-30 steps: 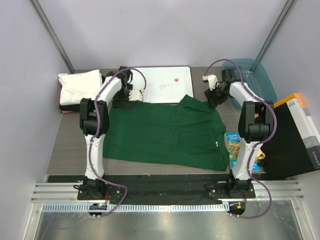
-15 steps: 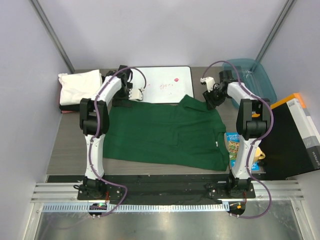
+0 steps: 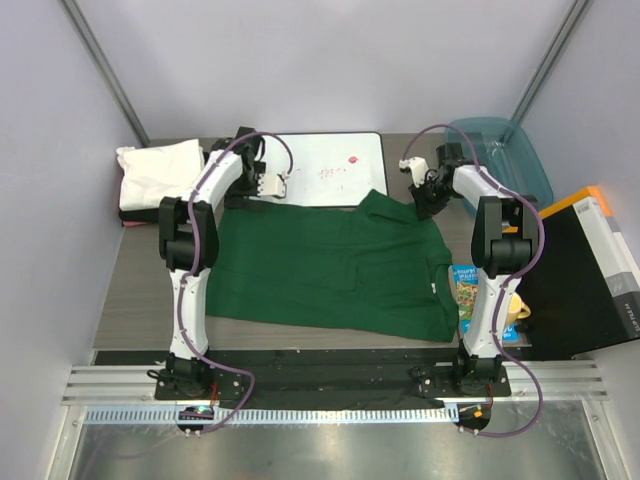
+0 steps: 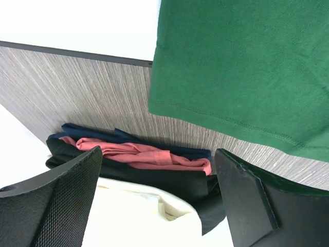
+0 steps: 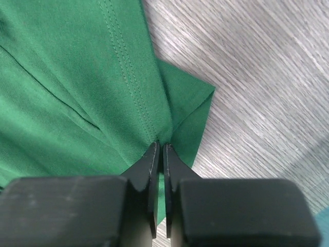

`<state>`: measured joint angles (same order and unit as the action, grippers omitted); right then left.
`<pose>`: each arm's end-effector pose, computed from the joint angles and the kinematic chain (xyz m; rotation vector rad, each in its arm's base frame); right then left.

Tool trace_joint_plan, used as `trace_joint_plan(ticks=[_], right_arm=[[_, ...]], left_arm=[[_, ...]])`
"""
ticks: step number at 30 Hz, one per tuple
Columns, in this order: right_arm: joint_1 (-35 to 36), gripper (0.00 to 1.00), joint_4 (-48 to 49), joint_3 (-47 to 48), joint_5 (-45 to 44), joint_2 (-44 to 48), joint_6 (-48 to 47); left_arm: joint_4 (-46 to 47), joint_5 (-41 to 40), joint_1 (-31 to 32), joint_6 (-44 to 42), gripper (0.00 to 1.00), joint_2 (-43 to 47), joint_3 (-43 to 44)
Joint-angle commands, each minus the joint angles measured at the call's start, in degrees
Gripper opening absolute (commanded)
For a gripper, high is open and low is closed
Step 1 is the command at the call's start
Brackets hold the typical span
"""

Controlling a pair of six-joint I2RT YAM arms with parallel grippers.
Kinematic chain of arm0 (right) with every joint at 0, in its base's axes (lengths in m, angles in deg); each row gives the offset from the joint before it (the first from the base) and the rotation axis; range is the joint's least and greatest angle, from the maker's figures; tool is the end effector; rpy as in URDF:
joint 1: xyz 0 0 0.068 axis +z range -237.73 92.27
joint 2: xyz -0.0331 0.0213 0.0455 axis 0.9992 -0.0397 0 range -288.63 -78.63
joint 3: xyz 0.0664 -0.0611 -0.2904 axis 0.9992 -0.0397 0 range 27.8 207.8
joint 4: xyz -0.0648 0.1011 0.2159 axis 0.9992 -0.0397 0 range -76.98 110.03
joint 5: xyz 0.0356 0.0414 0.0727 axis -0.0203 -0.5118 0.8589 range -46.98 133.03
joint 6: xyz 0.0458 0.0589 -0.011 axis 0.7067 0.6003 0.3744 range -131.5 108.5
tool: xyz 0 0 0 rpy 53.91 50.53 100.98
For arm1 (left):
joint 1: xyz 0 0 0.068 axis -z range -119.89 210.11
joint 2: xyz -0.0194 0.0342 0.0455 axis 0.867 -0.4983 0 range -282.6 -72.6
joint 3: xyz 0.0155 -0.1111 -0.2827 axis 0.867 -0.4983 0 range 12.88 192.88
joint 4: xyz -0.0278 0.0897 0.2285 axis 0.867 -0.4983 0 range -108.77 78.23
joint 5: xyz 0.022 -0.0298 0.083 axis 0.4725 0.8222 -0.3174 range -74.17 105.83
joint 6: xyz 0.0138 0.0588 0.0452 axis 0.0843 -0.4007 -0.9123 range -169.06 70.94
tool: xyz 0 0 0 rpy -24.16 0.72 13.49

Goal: Fold and stack the t-shirts
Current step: Grap the side of the flattened tshirt furthest away from the robot with both arms

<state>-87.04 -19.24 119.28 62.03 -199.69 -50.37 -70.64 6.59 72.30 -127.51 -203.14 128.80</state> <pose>0.4502 0.0260 0.1810 -0.9840 2.4893 0.2598 0.4798 -0.0933 0.2076 2.0780 2.1039 0.4345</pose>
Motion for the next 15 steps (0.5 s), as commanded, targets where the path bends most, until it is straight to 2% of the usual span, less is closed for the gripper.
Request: trace_joint_plan(ticks=[1,3,6,15], right_arm=[[0.10,0.06,-1.16,3.17,-1.07,1.35,-1.38],[0.28,0.01,-1.69,4.49,-1.60,2.05,-1.91],[1.33,0.01,-2.39,6.25,-2.65,3.19,-3.75],[4.32,0.01,-4.32,8.89,-3.97,5.39,-8.15]], left_arm=[[1.39,-0.35,-0.58,-0.47,0.90,-0.68,1.68],[2.35,-1.13,-0.67,-0.56,0.90,-1.29,1.77],[2.89,-1.49,-1.20,-0.73,0.91,-3.31,3.17],[-1.07,1.50,-2.87,-1.17,0.93,-10.87,14.42]])
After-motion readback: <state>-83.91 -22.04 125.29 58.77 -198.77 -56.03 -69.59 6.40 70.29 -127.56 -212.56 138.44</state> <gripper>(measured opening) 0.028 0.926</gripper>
